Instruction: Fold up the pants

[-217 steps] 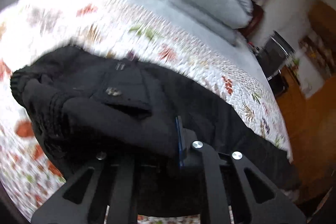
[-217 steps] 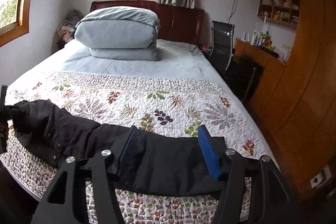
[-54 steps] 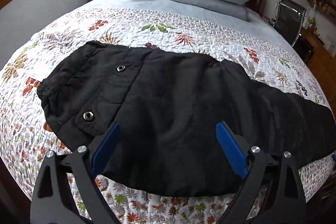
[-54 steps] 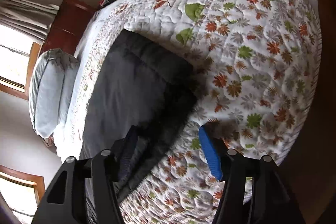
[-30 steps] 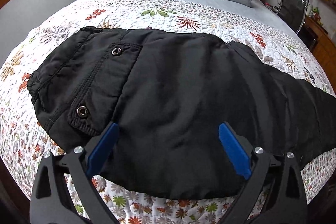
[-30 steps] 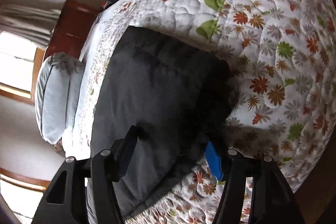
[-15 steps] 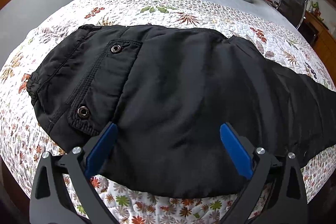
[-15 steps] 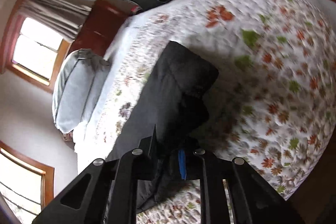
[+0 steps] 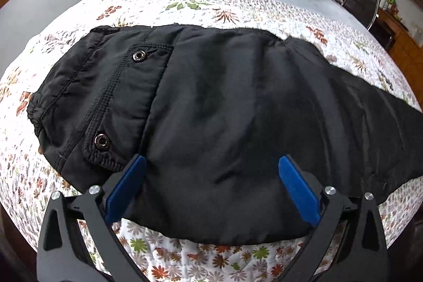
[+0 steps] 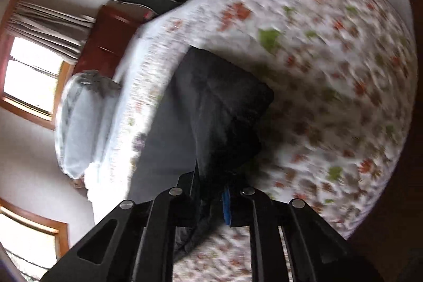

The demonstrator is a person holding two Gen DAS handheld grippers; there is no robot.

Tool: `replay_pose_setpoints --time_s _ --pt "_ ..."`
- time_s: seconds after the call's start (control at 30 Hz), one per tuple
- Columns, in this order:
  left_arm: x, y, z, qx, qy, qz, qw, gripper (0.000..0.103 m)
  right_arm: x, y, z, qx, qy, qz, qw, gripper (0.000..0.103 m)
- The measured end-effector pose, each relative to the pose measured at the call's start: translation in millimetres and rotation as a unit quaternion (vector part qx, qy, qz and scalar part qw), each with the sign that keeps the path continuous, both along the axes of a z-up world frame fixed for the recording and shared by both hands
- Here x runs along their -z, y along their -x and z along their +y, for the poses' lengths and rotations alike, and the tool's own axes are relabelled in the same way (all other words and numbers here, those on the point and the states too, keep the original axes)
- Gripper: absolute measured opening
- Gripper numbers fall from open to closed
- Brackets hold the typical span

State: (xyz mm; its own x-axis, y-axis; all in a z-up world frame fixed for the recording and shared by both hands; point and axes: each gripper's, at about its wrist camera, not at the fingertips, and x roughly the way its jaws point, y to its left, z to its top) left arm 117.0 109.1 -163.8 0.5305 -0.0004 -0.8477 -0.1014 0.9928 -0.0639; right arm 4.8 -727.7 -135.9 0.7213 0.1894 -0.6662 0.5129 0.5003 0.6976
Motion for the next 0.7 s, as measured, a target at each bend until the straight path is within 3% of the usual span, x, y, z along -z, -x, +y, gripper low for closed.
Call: replay_pose_setpoints --time_s 0.1,0.17,0.4,0.53,0.7 --pt "1 -3 2 0.0 0.005 0.004 1.0 0.1 -7 -2 1 0.002 0.004 -0.004 1.0 0.012" --pt "0 -2 4 -0.003 0.012 0.003 0.9999 0.1 -23 -5 9 -0.008 0.036 -0.007 0.999 0.012" --pt "-6 6 11 -0.019 0.044 -0.009 0.9988 0.1 -109 -23 65 -0.069 0.153 -0.063 0.984 0.012" --pt "-13 14 21 -0.036 0.083 -0.019 0.9957 0.1 -155 -35 118 -0.124 0.23 -0.093 0.961 0.012" --pt "-18 20 34 -0.055 0.124 -0.034 0.9902 0.1 -191 -50 195 -0.202 0.313 -0.116 0.921 0.012"
